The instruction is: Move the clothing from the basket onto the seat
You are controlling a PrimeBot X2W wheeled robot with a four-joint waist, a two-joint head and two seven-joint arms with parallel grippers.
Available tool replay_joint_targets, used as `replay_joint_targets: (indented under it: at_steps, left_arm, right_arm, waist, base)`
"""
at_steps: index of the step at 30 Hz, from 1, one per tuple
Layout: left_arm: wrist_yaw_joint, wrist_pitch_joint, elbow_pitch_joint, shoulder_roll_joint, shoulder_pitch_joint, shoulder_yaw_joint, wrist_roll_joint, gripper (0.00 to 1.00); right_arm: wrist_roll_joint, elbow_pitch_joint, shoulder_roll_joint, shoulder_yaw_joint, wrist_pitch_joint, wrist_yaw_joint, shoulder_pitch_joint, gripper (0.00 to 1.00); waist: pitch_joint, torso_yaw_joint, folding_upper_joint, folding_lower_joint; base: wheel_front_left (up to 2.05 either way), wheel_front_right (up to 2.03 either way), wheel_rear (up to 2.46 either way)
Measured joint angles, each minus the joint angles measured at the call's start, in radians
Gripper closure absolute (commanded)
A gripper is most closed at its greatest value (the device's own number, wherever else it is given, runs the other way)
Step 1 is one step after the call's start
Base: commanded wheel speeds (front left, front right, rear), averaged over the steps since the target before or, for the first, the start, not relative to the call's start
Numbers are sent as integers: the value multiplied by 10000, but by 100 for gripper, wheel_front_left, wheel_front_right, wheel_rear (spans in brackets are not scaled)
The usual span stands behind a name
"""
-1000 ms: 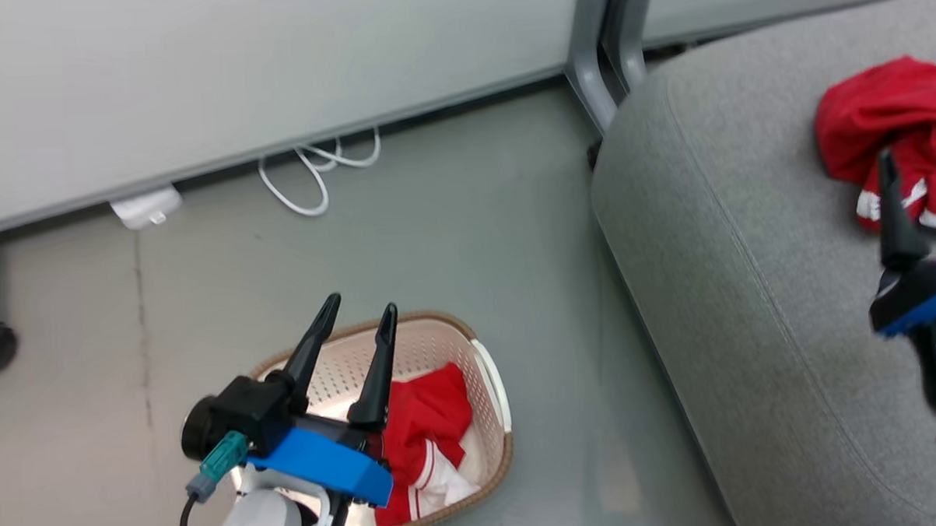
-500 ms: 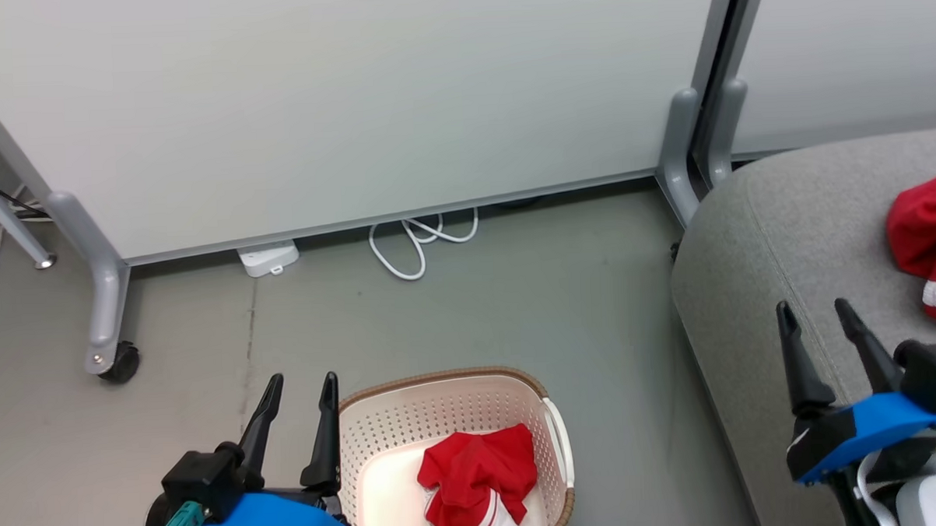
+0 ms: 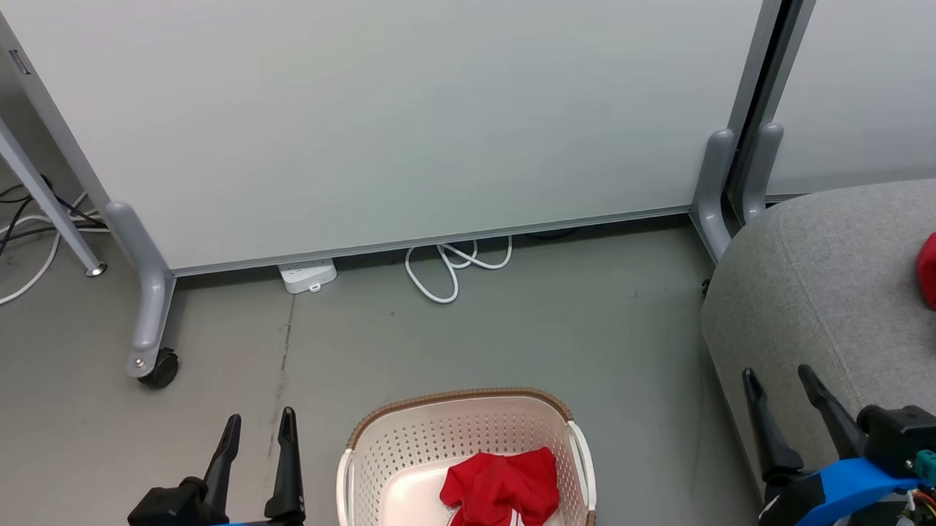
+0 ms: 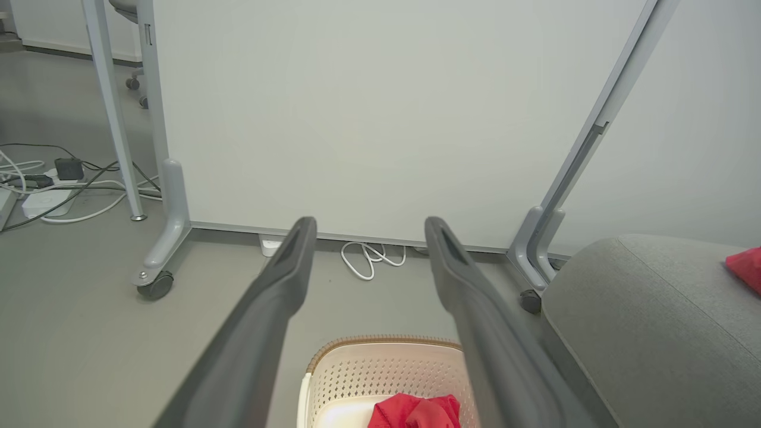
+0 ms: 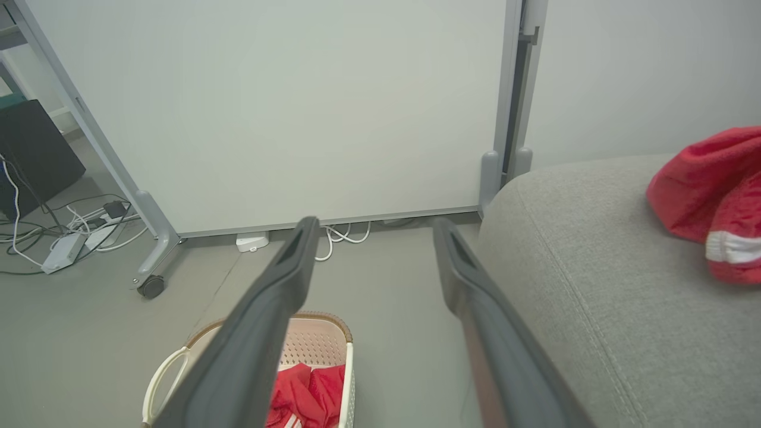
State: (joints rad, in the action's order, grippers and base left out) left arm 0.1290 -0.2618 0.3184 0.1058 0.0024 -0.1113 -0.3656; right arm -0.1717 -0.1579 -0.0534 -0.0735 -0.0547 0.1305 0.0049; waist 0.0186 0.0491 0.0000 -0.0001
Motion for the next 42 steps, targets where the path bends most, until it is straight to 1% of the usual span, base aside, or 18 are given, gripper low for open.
replay_joint_targets:
  at_steps: [4,15,26,32,36,42]
  left_arm:
    - [0,0,48,-23,50,59,84,0]
    - [0,0,96,-136,58,100,151,0]
    - [0,0,94,-100,52,-148,150,0]
    - [0,0,102,132,-790,-642,132,0]
    - [0,0,247,334,-1719,-1129,123,0]
    - [0,0,869,874,-3014,-1906,59,0]
  right_arm:
    - [-230,-40,13,79,-31,0,10,0]
    - [-280,-19,17,58,-23,0,22,0]
    - [-410,17,19,253,-36,0,-15,0]
    - [-405,384,23,483,-56,0,-738,0]
    - [-387,635,21,679,-161,0,-1556,0]
    - [-359,803,21,1166,-414,0,-2773,0]
  waist:
    - [1,-7,0,1]
    - [-44,-72,0,1]
    - [-312,-292,1,1]
    - [-1190,-507,0,3]
    - [-2117,-720,0,3]
    - [-3712,-1183,0,5]
  base:
    - [0,0,0]
    - [0,0,0]
    - [0,0,0]
    - [0,0,0]
    - [0,0,0]
    - [0,0,0]
